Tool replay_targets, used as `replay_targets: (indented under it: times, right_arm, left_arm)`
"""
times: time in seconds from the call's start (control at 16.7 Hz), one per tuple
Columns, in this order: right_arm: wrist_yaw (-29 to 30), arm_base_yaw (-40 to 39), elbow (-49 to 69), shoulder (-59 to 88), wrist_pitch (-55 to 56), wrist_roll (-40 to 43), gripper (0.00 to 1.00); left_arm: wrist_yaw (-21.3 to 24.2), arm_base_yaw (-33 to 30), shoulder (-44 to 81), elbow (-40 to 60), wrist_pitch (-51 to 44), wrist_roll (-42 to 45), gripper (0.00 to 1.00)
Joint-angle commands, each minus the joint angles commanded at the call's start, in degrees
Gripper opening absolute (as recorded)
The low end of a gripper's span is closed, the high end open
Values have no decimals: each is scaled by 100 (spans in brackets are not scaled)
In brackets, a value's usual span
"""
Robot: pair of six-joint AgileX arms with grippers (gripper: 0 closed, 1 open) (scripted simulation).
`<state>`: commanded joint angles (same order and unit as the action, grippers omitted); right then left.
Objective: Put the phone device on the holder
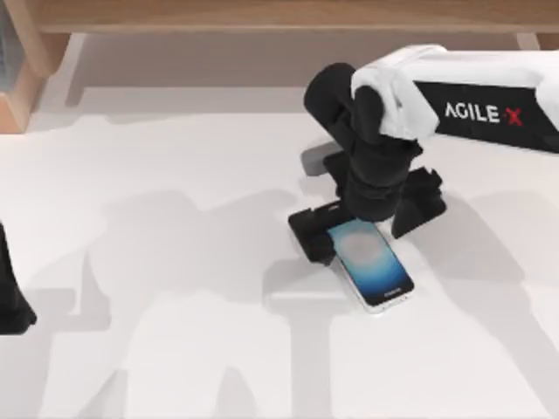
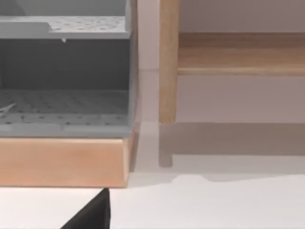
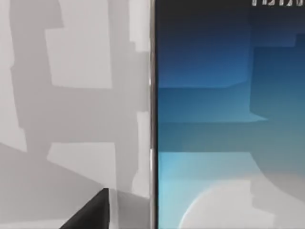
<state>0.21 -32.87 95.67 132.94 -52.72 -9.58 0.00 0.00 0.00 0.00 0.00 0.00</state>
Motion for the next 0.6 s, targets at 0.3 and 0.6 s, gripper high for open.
replay_targets:
  times: [0.3, 0.6]
  right_arm:
    - [0, 0, 0, 0, 0, 0, 25]
    - [0, 0, 0, 0, 0, 0, 0]
  left_arm:
    - [0, 0, 0, 0, 0, 0, 100]
    - [0, 0, 0, 0, 0, 0, 100]
